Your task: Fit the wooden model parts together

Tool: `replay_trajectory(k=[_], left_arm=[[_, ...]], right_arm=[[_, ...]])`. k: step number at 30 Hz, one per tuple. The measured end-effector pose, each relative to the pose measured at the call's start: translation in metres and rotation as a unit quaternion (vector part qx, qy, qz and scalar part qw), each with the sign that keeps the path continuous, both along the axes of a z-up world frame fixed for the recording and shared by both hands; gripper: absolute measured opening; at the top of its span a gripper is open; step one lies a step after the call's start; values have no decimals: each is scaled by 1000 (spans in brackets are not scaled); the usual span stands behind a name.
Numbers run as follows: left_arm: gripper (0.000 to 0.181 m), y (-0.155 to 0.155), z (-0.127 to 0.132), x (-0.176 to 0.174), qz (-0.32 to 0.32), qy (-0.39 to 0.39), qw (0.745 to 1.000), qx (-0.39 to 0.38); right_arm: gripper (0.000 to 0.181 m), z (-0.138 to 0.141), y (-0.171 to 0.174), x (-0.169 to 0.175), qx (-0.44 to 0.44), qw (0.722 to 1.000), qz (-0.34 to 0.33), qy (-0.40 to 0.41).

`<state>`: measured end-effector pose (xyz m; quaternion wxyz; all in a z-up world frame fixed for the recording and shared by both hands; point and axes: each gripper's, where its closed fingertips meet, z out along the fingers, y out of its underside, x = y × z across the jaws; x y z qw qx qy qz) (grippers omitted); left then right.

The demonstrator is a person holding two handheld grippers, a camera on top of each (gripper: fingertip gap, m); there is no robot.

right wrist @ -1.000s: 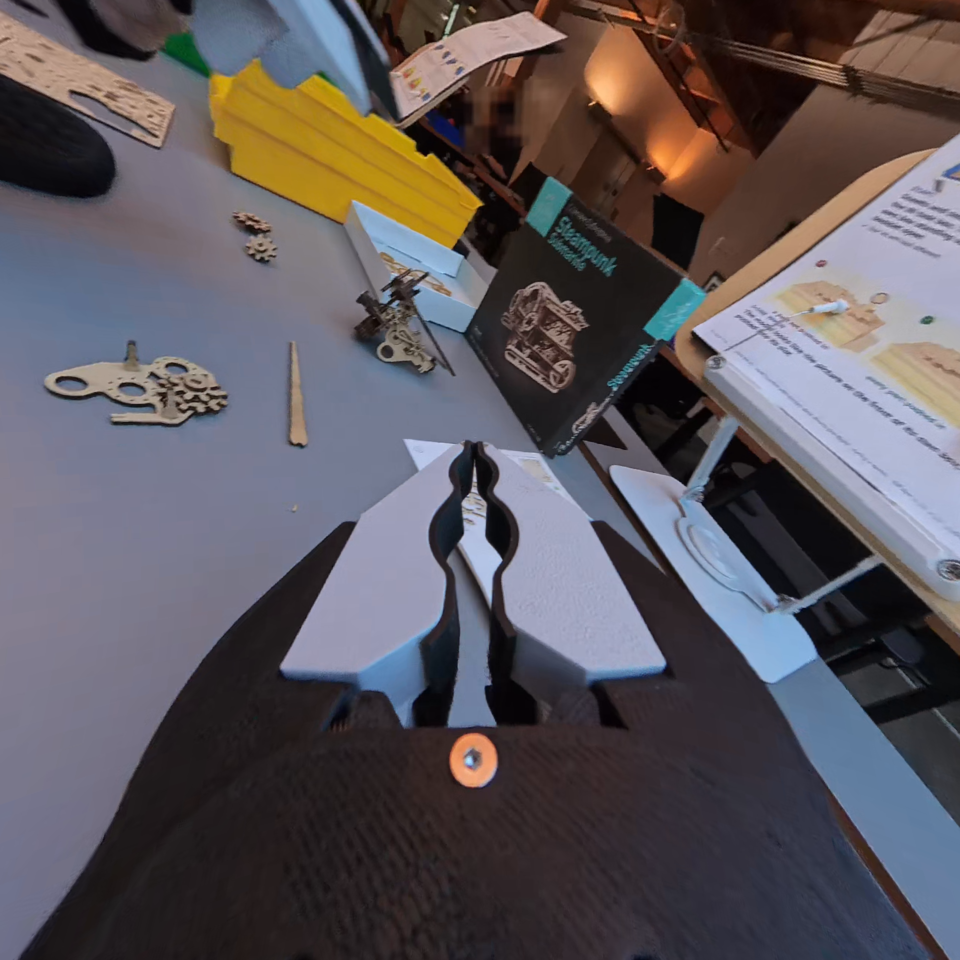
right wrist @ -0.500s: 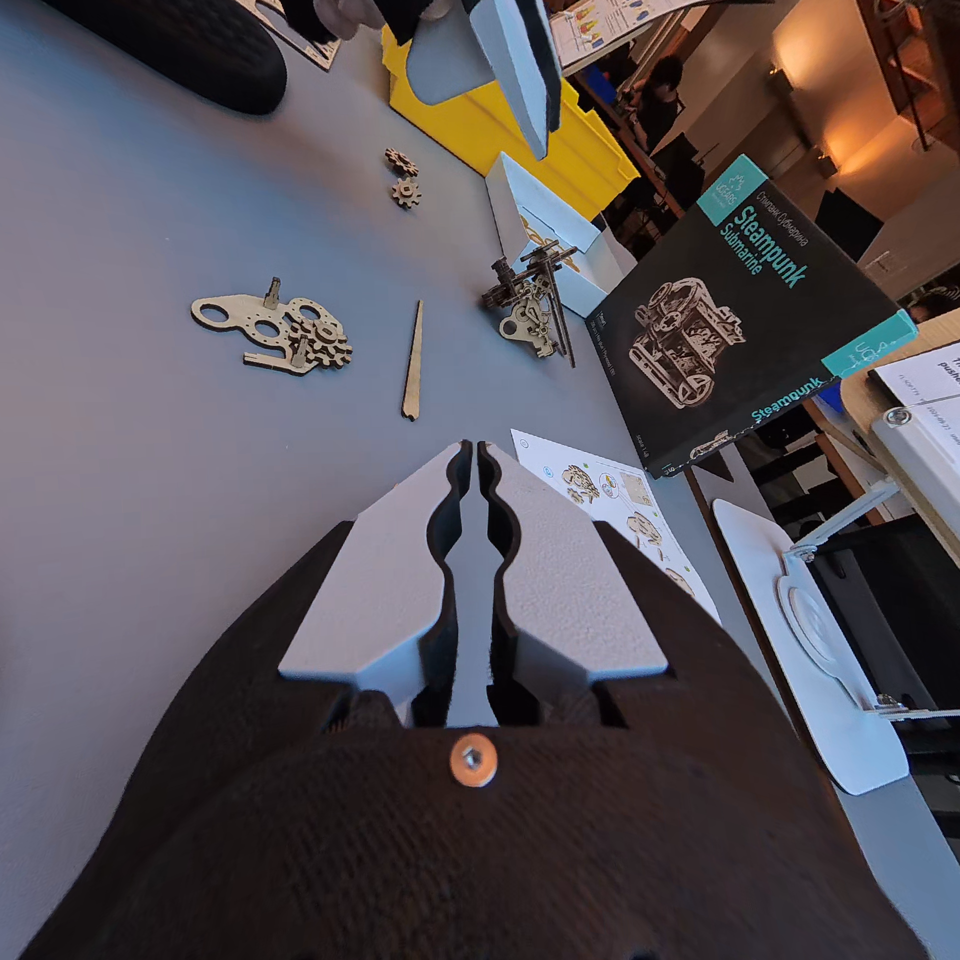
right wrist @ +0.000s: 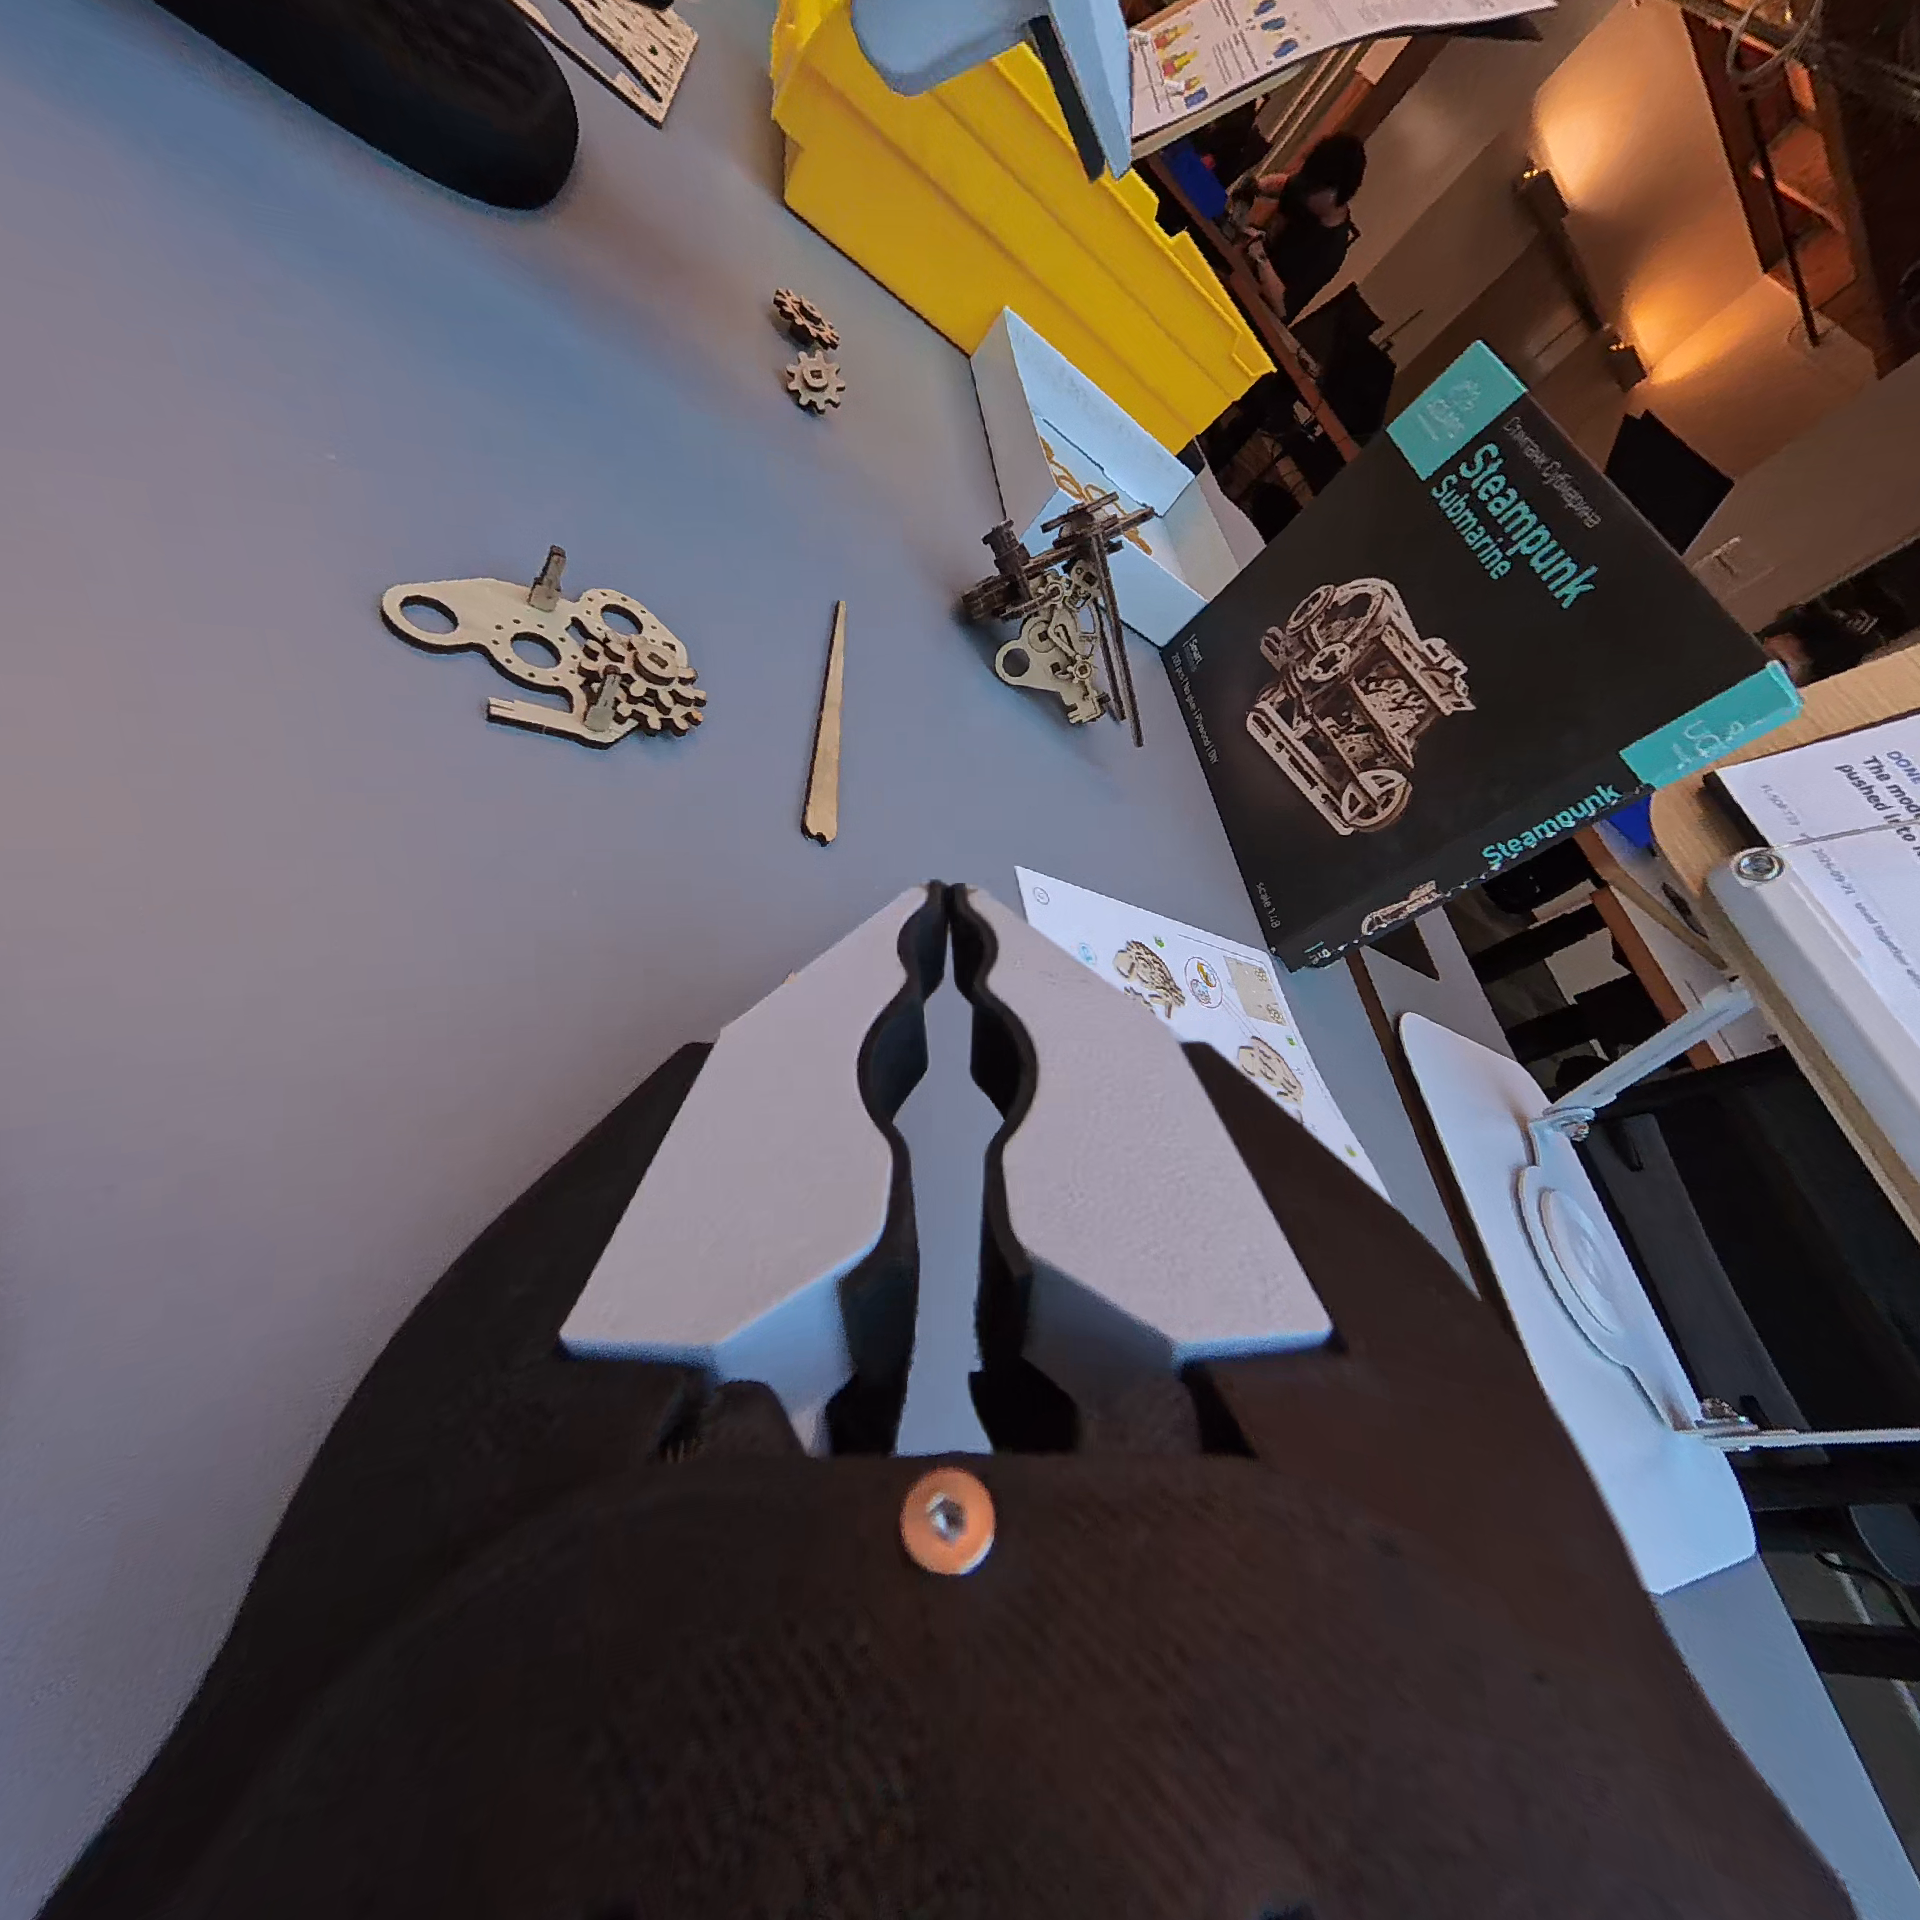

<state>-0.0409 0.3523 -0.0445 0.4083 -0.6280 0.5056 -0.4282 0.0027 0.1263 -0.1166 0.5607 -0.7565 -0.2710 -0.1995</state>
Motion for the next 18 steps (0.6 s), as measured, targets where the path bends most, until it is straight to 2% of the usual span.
replay_trajectory(k=[3, 5, 8, 18], left_arm=[[39, -3, -2, 1, -8, 7, 1000, 0], [39, -1, -2, 0, -1, 10, 1000, 10], [39, 1, -1, -1, 5, 10, 1000, 15], [38, -10, -10, 4, -13, 29, 999, 16]], right_arm=[[0, -3, 0, 1, -6, 1000, -1, 5], [10, 1, 1, 2, 7, 1000, -2, 7], [0, -6, 0, 1, -18, 1000, 1, 17], [1, -5, 1, 1, -11, 1000, 5, 23]])
